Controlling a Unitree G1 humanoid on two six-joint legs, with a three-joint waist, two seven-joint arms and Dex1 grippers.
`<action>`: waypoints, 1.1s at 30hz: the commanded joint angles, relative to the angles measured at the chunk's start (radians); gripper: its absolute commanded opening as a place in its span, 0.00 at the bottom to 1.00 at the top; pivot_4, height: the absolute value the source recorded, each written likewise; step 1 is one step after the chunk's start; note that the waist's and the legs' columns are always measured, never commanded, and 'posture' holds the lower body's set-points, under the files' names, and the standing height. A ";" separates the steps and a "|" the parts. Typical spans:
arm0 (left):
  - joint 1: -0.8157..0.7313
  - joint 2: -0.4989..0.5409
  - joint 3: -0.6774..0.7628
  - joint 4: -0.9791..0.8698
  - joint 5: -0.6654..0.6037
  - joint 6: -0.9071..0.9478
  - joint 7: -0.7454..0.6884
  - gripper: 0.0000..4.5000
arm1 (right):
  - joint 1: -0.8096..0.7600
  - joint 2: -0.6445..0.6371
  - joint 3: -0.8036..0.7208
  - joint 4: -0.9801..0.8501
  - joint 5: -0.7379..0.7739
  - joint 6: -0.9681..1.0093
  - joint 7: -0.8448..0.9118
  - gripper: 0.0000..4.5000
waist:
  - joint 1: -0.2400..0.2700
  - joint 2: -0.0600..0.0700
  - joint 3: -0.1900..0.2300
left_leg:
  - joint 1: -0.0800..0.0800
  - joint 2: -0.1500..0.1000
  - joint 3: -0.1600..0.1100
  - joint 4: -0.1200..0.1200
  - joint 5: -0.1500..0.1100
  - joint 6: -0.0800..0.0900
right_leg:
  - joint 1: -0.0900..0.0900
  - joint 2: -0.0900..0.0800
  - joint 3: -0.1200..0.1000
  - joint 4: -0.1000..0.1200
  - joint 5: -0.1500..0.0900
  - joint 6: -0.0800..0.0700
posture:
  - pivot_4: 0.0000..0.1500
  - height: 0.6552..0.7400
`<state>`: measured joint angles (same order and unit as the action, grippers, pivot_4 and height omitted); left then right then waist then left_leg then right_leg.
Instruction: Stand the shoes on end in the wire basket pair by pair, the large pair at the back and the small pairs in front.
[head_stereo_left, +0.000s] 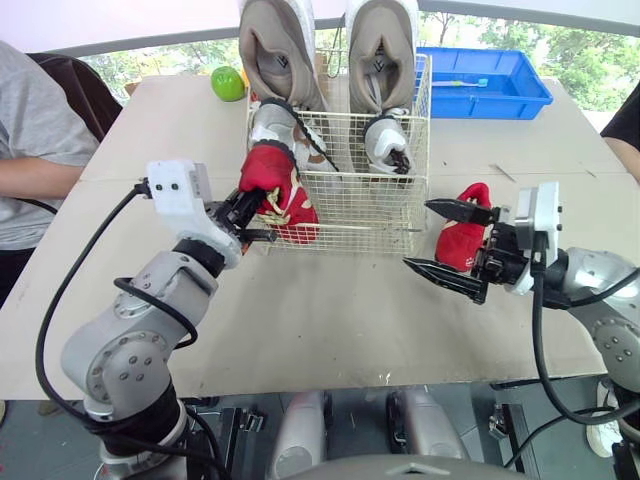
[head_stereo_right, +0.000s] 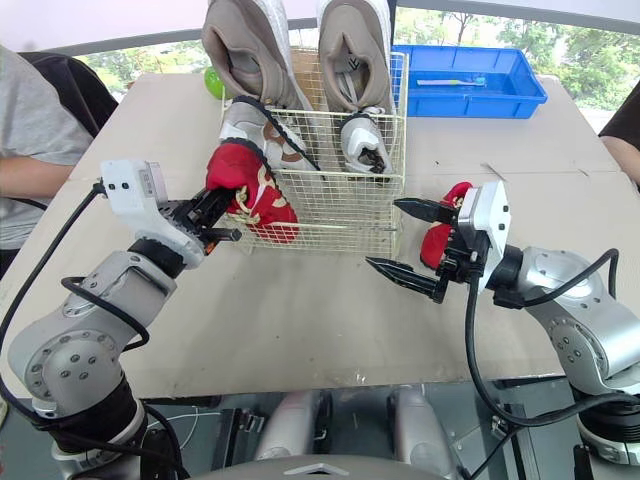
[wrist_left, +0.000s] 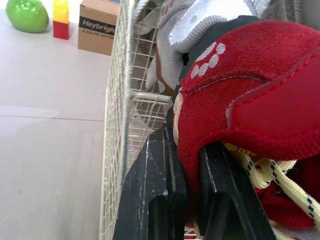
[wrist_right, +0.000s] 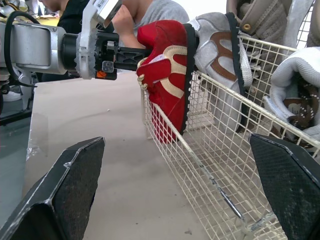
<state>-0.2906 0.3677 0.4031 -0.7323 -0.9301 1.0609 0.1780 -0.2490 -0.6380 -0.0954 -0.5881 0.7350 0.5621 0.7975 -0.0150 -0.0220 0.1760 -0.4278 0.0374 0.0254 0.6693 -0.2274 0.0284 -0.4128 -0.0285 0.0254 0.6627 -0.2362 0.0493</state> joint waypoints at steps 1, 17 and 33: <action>0.027 0.043 -0.022 0.030 0.016 0.020 -0.016 0.00 | -0.008 -0.002 -0.018 -0.031 0.006 -0.021 -0.010 1.00 | 0.000 0.000 0.000 | 0.000 0.000 0.000 0.000 0.000 0.000 | 0.000 0.000 0.000 0.000 0.000 0.000 | 1.00 1.00; 0.095 0.179 0.137 0.000 -0.077 -0.077 -0.142 0.96 | 0.050 -0.065 -0.067 0.000 -0.029 0.013 -0.060 1.00 | 0.001 0.000 0.000 | 0.002 0.001 0.001 -0.001 0.000 0.000 | 0.000 0.002 0.001 0.001 0.000 -0.001 | 1.00 1.00; 0.234 0.362 0.128 -0.045 -0.461 -0.204 -0.740 0.96 | -0.128 -0.155 -0.124 0.340 -0.063 0.392 -0.277 1.00 | 0.005 0.000 0.000 | -0.001 0.000 0.005 0.000 0.000 0.000 | -0.001 -0.003 0.001 -0.001 -0.002 -0.004 | 1.00 1.00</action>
<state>-0.0638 0.7063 0.5454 -0.7286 -1.3405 0.8670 -0.4716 -0.3400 -0.7829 -0.1753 -0.2530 0.6544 0.9016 0.5464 -0.0097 -0.0216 0.1762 -0.4286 0.0379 0.0306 0.6694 -0.2274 0.0285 -0.4138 -0.0317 0.0272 0.6613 -0.2386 0.0449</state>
